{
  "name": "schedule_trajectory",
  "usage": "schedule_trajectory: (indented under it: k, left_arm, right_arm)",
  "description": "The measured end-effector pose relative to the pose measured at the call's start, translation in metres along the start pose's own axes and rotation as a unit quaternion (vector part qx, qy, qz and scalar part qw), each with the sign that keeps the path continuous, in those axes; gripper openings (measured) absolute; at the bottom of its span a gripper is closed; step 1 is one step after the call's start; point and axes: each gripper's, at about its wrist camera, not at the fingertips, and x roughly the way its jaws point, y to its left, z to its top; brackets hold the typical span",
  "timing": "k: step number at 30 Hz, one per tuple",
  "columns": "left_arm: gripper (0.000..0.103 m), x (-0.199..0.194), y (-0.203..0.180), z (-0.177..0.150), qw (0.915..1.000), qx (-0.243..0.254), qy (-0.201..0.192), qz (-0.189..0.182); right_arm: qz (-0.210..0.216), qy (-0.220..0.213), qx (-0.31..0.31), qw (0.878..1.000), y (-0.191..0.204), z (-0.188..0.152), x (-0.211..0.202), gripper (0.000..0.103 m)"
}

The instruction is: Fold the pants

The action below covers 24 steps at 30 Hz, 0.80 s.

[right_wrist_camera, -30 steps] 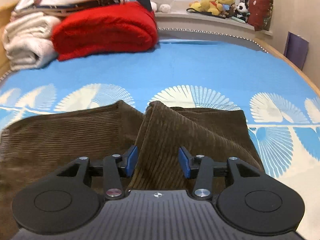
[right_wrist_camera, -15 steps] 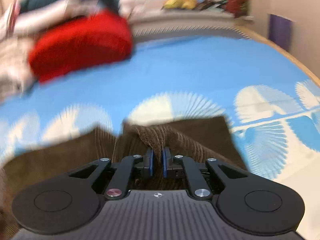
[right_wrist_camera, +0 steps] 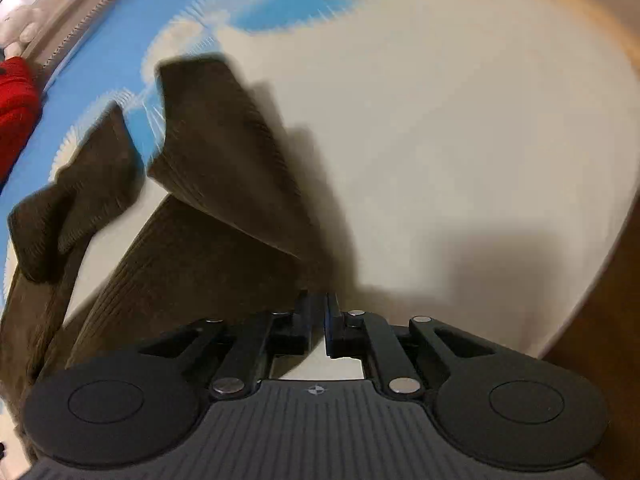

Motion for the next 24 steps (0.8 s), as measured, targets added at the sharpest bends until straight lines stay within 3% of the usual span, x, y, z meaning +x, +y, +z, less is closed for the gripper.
schedule_trajectory:
  k: [3,5,7,10,13,15,16,17,20,22,24]
  left_arm:
    - [0.049,0.011,0.007,0.002,0.9994,-0.025,0.025,0.000]
    - [0.049,0.018,0.009,0.004,0.9983,-0.038,0.043,-0.002]
    - [0.051,0.021,0.007,0.005,0.9979,-0.043,0.049,-0.003]
    - [0.053,0.027,0.007,0.005,0.9970,-0.048,0.061,-0.007]
    - [0.060,0.032,0.006,0.005,0.9956,-0.055,0.073,-0.020]
    - [0.074,0.037,0.006,0.003,0.9943,-0.056,0.086,-0.030]
    - [0.078,0.041,0.004,0.001,0.9937,-0.055,0.094,-0.028]
    - [0.082,0.044,0.002,-0.001,0.9931,-0.050,0.104,-0.023]
    - [0.083,0.054,-0.005,-0.009,0.9916,-0.020,0.126,-0.024]
    - [0.083,0.059,-0.010,-0.016,0.9902,0.001,0.138,-0.018]
    - [0.083,0.063,-0.013,-0.023,0.9888,0.021,0.147,-0.014]
  right_arm:
    - [-0.001,-0.068,-0.012,0.998,-0.013,0.007,-0.016,0.011]
    - [0.006,-0.098,-0.004,0.995,-0.016,0.013,-0.020,0.041]
    - [0.010,-0.116,-0.018,0.993,-0.014,0.024,-0.014,0.053]
    - [0.019,-0.127,-0.066,0.990,-0.002,0.039,0.005,0.054]
    - [0.024,-0.100,-0.060,0.993,0.001,0.057,0.032,0.055]
    - [0.003,-0.081,-0.059,0.995,0.006,0.061,0.050,0.049]
    - [-0.010,-0.077,-0.055,0.995,0.007,0.061,0.055,0.013]
    - [-0.014,-0.082,-0.043,0.996,0.006,0.063,0.052,0.008]
    - [-0.001,-0.184,0.018,0.983,-0.004,0.064,0.007,0.007]
    - [-0.025,-0.229,0.066,0.971,-0.025,0.060,-0.018,0.006]
    - [-0.076,-0.208,0.143,0.964,-0.061,0.050,-0.019,0.006]
